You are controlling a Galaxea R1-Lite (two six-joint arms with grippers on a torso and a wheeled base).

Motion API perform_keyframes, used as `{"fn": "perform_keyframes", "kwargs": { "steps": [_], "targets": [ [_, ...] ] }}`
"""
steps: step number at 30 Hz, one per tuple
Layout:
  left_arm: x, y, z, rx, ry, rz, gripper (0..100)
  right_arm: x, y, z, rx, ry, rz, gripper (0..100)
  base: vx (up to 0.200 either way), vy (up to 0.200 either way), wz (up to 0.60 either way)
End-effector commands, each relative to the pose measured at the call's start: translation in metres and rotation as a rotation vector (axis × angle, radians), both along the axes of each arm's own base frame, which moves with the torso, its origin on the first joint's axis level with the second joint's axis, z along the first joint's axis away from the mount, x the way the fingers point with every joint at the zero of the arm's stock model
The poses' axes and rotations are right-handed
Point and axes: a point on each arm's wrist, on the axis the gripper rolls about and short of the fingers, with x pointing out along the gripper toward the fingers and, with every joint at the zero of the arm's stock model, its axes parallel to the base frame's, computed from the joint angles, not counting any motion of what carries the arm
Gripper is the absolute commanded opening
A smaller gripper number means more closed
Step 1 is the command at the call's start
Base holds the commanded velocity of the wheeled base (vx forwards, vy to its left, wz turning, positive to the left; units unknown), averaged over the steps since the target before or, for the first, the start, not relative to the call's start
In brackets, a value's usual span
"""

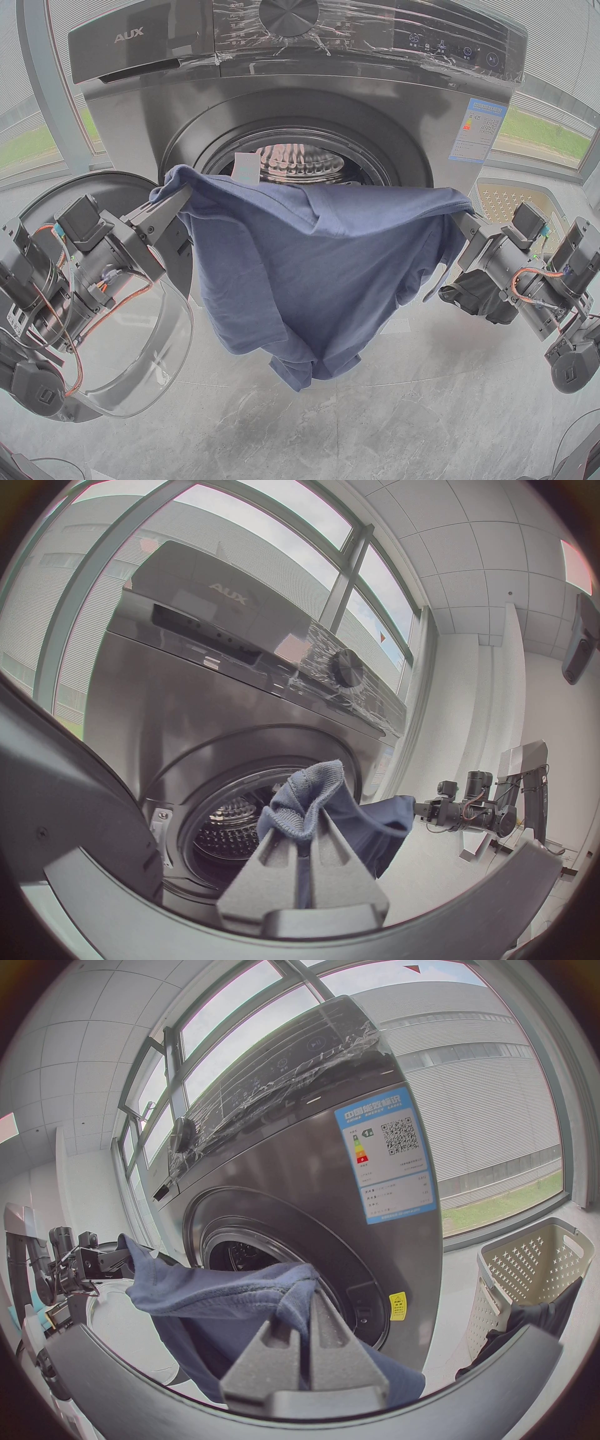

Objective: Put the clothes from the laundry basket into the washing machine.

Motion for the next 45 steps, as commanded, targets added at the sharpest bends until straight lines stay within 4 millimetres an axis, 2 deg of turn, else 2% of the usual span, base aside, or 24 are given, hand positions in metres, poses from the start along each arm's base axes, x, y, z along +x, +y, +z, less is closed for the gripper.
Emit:
{"fn": "perform_keyframes", "kwargs": {
  "steps": [1, 15, 20, 34, 38, 42, 43, 45],
  "targets": [
    [0.005, 0.009, 0.002, -0.001, -0.01, 0.037, 0, 0.002, -0.005, 0.004, 0.006, -0.013, -0.019, 0, 0.0, 0.0, 0.0],
    [0.004, 0.005, -0.001, 0.005, 0.003, 0.02, 0, 0.001, -0.002, 0.004, 0.007, -0.015, -0.008, 0, 0.0, 0.0, 0.0],
    [-0.002, -0.014, -0.008, 0.018, 0.03, -0.051, 0, 0.0, -0.001, 0.004, 0.008, -0.015, -0.006, 0, 0.0, 0.0, 0.0],
    [0.001, -0.02, -0.011, 0.022, 0.038, -0.066, 0, -0.002, 0.002, -0.001, 0.0, 0.003, 0.008, 0, 0.0, 0.0, 0.0],
    [0.005, -0.024, -0.007, 0.018, 0.026, -0.072, 0, -0.009, 0.004, -0.028, -0.056, 0.106, 0.031, 0, 0.0, 0.0, 0.0],
    [0.013, -0.028, -0.004, 0.009, 0.025, -0.053, 0, -0.002, 0.017, -0.062, -0.11, 0.201, 0.058, 0, 0.0, 0.0, 0.0],
    [0.015, -0.029, -0.005, 0.007, 0.028, -0.048, 0, -0.005, 0.021, -0.067, -0.123, 0.206, 0.074, 100, 0.0, 0.0, 0.0],
    [0.016, -0.031, -0.001, -0.005, 0.018, -0.037, 0, -0.015, 0.028, -0.077, -0.159, 0.245, 0.103, 100, 0.0, 0.0, 0.0]
  ]
}}
